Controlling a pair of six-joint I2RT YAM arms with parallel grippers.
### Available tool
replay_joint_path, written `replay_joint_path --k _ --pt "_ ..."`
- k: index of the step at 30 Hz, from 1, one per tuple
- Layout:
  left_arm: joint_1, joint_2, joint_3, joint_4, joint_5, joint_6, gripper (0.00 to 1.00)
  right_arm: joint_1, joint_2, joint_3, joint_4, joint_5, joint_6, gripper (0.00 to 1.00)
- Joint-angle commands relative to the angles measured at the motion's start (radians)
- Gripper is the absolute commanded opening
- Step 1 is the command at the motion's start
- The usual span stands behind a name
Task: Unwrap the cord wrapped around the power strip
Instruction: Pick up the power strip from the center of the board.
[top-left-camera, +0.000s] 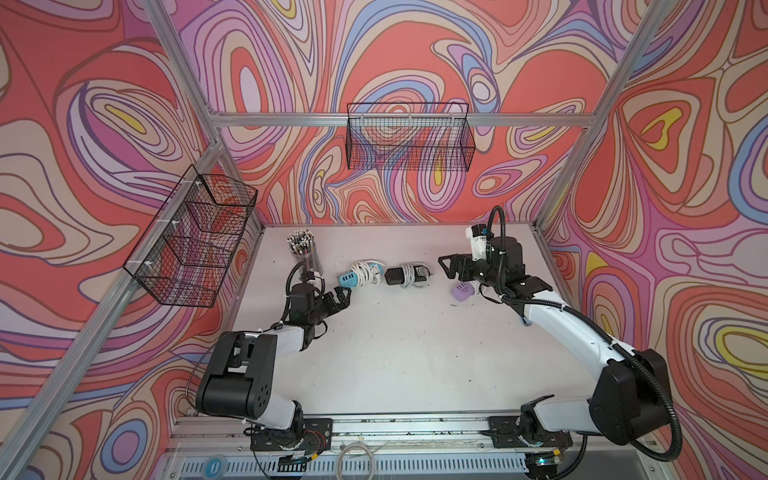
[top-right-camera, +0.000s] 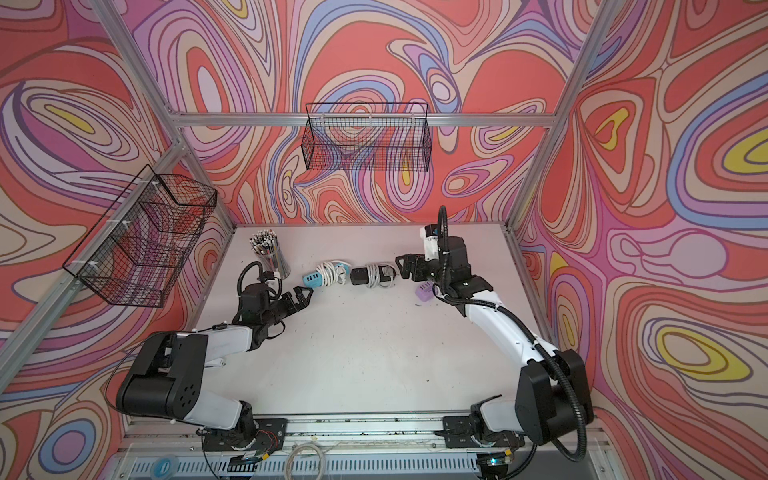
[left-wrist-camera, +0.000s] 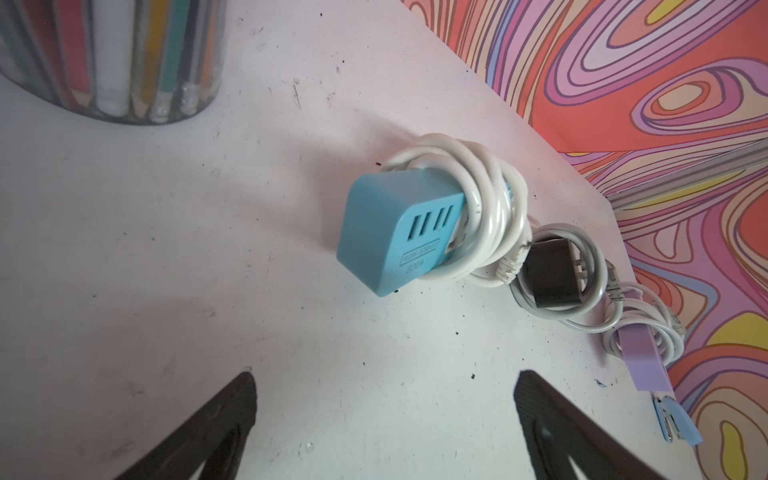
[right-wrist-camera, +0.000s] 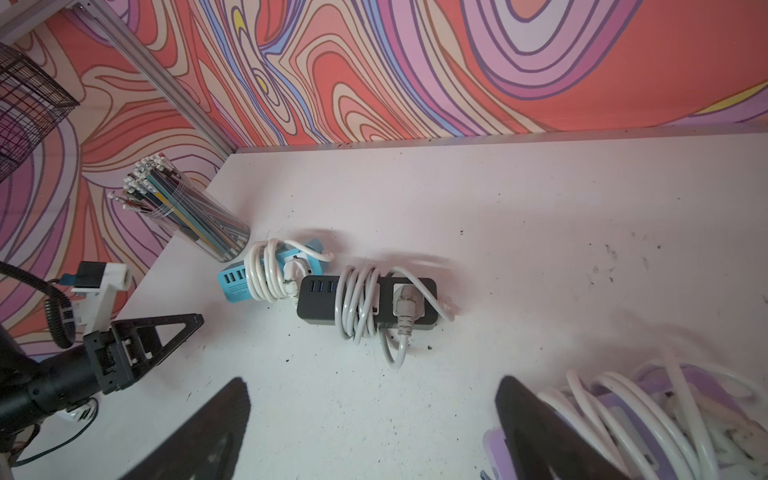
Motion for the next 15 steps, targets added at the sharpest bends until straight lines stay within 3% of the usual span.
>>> replay_joint_path --k 1,15 --pt "0.0 0.062 0.022 0.205 0.04 -0.039 1.0 0.013 -0.021 0.014 0.006 -0.032 -0.001 0.97" --pt "0.007 0.336 0.098 0.501 -0.002 -0.076 0.96 0.047 -0.045 0.013 0.001 -0.054 -0.001 0.96"
